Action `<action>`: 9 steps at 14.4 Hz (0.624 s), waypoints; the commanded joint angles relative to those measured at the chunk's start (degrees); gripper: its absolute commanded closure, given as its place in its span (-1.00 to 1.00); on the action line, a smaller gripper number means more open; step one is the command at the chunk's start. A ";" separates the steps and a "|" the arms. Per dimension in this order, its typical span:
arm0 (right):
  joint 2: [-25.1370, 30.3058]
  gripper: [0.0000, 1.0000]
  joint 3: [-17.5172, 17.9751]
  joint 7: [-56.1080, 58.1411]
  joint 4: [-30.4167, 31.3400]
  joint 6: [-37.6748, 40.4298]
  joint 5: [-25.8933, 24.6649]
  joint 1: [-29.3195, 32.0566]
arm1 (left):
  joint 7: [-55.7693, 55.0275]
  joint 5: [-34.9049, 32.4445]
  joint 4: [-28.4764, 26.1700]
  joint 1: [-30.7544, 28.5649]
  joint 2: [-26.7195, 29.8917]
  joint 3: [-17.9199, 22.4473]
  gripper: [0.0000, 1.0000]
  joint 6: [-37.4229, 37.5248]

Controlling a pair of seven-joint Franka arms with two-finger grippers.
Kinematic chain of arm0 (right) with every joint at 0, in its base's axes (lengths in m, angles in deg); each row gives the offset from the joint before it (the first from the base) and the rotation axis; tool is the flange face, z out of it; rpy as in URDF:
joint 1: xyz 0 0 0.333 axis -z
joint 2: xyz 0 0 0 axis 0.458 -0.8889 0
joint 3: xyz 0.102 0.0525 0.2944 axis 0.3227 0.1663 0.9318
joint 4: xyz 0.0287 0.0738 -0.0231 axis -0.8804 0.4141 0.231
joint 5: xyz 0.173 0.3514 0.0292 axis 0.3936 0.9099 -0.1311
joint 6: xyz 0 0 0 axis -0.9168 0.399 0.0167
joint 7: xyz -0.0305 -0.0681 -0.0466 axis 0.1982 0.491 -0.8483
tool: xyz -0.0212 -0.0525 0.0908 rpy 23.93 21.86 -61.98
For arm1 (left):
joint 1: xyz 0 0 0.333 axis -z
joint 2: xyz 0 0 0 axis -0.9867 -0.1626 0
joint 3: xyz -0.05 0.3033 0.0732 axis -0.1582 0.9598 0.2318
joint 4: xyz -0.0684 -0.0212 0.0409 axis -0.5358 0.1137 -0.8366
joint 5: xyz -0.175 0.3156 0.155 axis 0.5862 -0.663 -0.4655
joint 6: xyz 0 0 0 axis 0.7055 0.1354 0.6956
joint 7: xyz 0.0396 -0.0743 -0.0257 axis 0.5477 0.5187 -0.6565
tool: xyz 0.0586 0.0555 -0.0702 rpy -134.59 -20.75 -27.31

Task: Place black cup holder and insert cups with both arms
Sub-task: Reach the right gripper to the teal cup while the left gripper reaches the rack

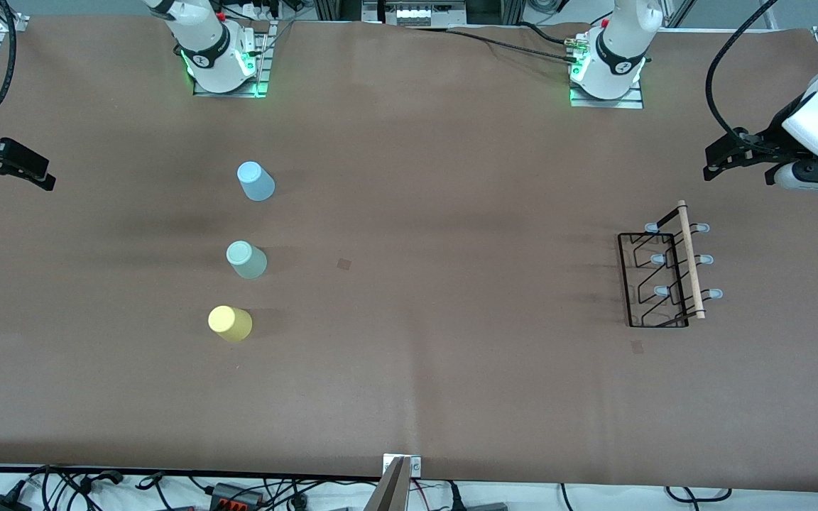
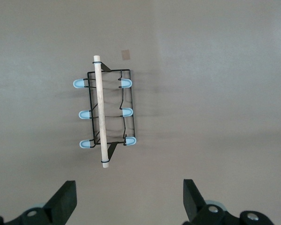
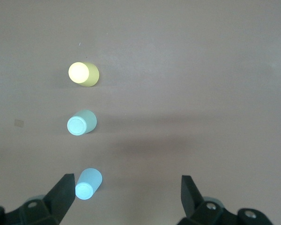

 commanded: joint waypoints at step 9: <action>0.93 -1.00 0.83 0.49 7.38 -2.07 -0.27 -1.34 | 0.90 -1.13 1.22 0.39 -0.36 -0.61 -1.00 2.24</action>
